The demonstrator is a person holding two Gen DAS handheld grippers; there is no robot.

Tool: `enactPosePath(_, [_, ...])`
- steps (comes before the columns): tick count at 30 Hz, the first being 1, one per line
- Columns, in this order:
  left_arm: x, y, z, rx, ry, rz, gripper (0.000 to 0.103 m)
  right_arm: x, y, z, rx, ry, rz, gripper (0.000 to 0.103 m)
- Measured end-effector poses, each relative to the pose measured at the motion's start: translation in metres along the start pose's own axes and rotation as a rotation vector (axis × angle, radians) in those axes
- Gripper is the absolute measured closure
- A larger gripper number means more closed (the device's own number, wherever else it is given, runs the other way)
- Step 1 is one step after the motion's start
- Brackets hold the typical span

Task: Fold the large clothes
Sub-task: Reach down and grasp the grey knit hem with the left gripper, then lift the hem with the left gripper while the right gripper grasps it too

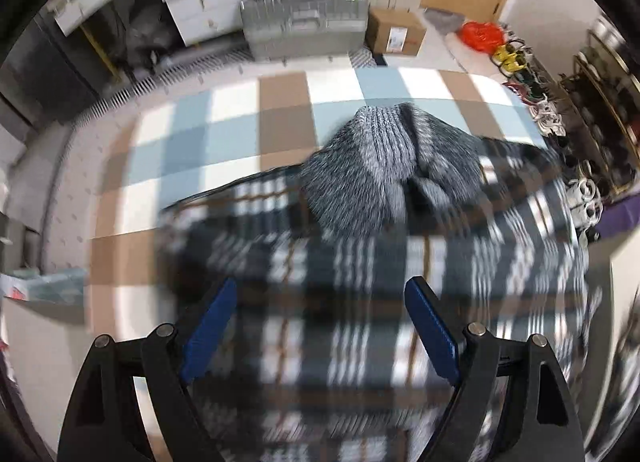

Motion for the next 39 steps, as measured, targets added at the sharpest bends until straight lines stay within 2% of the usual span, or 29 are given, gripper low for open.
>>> enactPosePath(6, [0.046, -0.054, 0.001, -0.114, 0.033, 0.020, 0.020, -0.001, -0.002, 0.007, 0.002, -0.061, 0.012, 0.000])
enactPosePath(8, [0.058, -0.063, 0.000, -0.154, 0.059, 0.049, 0.020, -0.001, -0.003, 0.010, -0.016, -0.068, 0.013, 0.000])
enactPosePath(11, [0.067, -0.071, -0.004, -0.199, 0.133, 0.040, 0.020, 0.005, -0.001, 0.010, -0.034, -0.061, 0.034, 0.000])
enactPosePath(13, [0.067, -0.071, -0.004, -0.190, 0.127, 0.023, 0.022, 0.008, 0.002, 0.008, -0.028, -0.079, 0.057, 0.000])
enactPosePath(14, [0.066, -0.071, -0.003, -0.173, 0.112, 0.011, 0.033, 0.010, 0.003, 0.008, -0.022, -0.085, 0.065, 0.000])
enactPosePath(15, [0.066, -0.067, -0.003, -0.157, 0.104, 0.015, 0.060, 0.010, 0.003, 0.007, -0.018, -0.086, 0.069, 0.000])
enactPosePath(16, [0.066, -0.063, -0.003, -0.147, 0.105, 0.029, 0.068, 0.010, 0.003, 0.007, -0.015, -0.088, 0.070, 0.000])
enactPosePath(17, [0.064, -0.059, -0.001, -0.143, 0.117, 0.030, 0.072, 0.009, 0.002, 0.007, -0.014, -0.092, 0.066, 0.000])
enactPosePath(18, [0.060, -0.057, 0.000, -0.143, 0.142, 0.025, 0.084, 0.008, 0.002, 0.008, -0.015, -0.095, 0.062, 0.000])
enactPosePath(20, [0.049, -0.053, 0.005, -0.136, 0.160, 0.005, 0.095, 0.003, 0.001, 0.009, -0.017, -0.097, 0.049, 0.000])
enactPosePath(22, [0.035, -0.048, 0.006, -0.116, 0.157, -0.037, 0.097, -0.001, 0.001, 0.010, -0.021, -0.094, 0.037, 0.000])
enactPosePath(25, [0.010, -0.037, -0.006, -0.024, 0.147, -0.114, 0.097, -0.007, 0.000, 0.013, -0.043, -0.071, 0.005, 0.000])
enactPosePath(28, [-0.010, -0.015, -0.012, 0.062, 0.111, -0.166, 0.097, -0.012, -0.004, 0.013, -0.078, -0.018, -0.034, 0.000])
enactPosePath(31, [-0.021, 0.002, -0.014, 0.115, 0.125, -0.193, 0.097, -0.013, -0.012, 0.012, -0.127, 0.074, -0.066, 0.000])
enactPosePath(32, [-0.021, 0.002, -0.013, 0.125, 0.129, -0.202, 0.097, -0.015, -0.020, 0.012, -0.144, 0.108, -0.084, 0.000])
enactPosePath(35, [-0.023, 0.009, -0.005, 0.137, 0.156, -0.213, 0.097, -0.018, -0.059, 0.024, -0.213, 0.129, -0.131, 0.000])
enactPosePath(37, [-0.017, 0.005, -0.004, 0.130, 0.195, -0.208, 0.097, -0.012, -0.101, 0.040, -0.313, 0.153, -0.172, 0.000])
enactPosePath(39, [-0.010, -0.001, -0.005, 0.138, 0.211, -0.210, 0.098, 0.016, -0.144, 0.058, -0.410, 0.178, -0.146, 0.000])
Point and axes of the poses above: each gripper's, at about its wrist camera, not at the fingertips, and x roughly the way its jaws point, z to its left, y to its underside, the point moved 9 cm from there along x, roughly the way its jaws point, and after that the axes turned 5 degrees about z, right-handed, at the moved point
